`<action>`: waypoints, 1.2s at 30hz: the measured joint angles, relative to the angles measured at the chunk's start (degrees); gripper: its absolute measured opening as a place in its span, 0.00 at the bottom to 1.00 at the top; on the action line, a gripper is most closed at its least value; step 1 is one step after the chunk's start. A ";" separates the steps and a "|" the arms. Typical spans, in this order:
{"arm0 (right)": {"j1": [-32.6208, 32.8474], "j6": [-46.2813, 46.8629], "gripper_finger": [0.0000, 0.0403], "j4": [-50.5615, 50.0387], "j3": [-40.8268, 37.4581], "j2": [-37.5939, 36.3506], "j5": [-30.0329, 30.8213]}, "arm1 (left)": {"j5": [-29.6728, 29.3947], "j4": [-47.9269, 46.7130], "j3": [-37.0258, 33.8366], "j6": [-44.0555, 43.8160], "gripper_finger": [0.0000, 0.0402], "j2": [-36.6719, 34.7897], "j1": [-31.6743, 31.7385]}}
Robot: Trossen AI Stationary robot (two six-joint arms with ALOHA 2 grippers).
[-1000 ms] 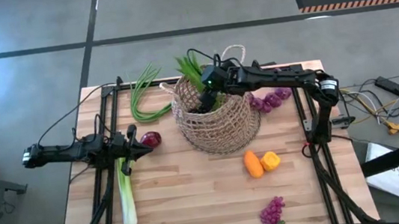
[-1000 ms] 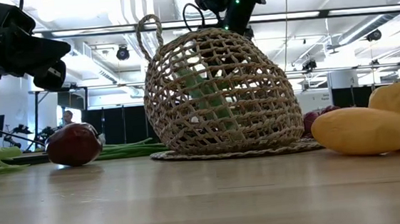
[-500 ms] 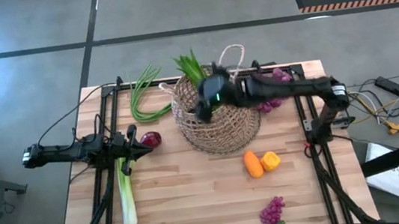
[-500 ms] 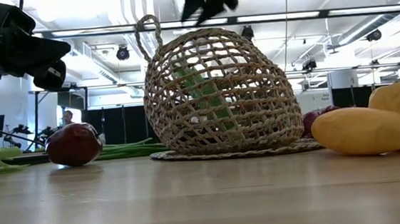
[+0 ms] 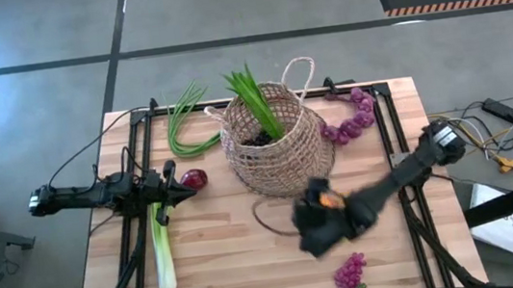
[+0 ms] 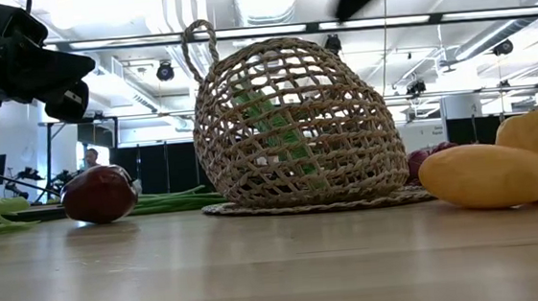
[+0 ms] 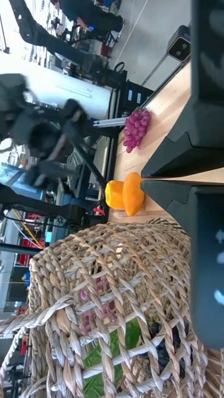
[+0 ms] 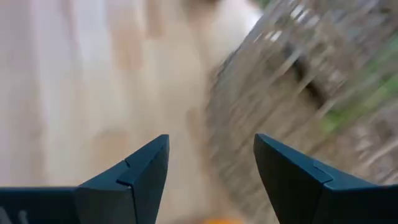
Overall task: Build produce basket
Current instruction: Put the yellow mango into the light brown basket
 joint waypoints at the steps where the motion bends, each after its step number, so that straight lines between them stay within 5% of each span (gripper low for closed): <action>1: 1.92 3.62 0.56 -0.05 -1.76 0.00 -0.03 | 0.00 0.00 0.00 0.00 0.00 0.00 0.01; 10: 5.70 32.39 0.58 -4.00 -10.59 0.02 -2.27 | 0.01 0.00 0.00 0.00 0.00 0.00 0.01; 23: -4.60 31.44 0.90 -5.01 -15.07 0.69 -15.06 | 0.00 0.02 0.00 0.02 0.00 0.00 0.00; 36: -6.30 34.65 0.90 0.60 -22.17 0.85 -20.37 | 0.00 0.01 0.00 0.00 0.00 0.00 0.01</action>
